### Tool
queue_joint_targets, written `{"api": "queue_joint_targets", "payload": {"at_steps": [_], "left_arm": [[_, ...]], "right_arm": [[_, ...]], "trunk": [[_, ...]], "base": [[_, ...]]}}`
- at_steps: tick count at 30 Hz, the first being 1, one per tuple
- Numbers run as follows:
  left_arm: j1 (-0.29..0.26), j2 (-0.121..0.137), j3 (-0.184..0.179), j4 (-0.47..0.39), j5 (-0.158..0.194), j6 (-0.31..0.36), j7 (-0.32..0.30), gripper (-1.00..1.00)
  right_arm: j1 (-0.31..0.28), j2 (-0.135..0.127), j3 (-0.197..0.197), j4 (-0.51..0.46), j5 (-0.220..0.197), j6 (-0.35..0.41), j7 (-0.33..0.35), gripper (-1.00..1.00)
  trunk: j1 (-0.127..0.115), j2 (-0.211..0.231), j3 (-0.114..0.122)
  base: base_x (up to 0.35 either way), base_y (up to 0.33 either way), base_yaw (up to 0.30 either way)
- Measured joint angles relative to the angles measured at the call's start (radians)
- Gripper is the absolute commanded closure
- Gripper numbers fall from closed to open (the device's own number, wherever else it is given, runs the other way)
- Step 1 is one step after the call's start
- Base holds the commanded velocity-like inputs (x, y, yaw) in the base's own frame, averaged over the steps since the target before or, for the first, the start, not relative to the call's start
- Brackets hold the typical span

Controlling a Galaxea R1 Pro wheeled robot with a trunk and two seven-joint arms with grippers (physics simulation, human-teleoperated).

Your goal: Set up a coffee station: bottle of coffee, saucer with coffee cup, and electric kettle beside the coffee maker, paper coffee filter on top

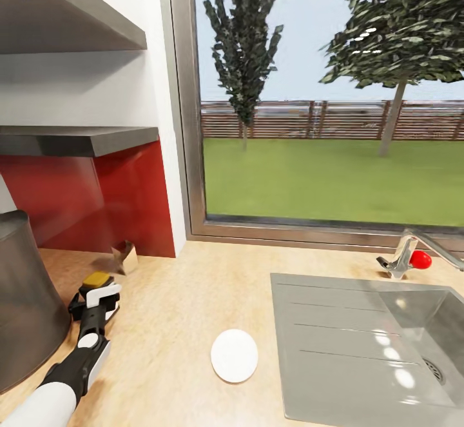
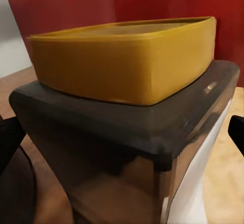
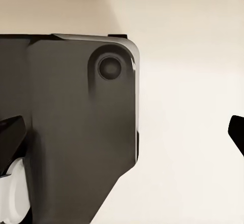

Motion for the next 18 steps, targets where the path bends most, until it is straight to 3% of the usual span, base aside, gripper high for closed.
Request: {"api": "queue_joint_targets", "payload": {"at_steps": [18], "left_arm": [[0.0,0.001,-0.002,0.002,0.0,0.001,0.0,-1.0]], "right_arm": [[0.0,0.0,0.0,0.0,0.001,0.0,0.0,-1.0]], "trunk": [[0.0,0.0,0.0]], "base": [[0.0,0.0,0.0]]}}
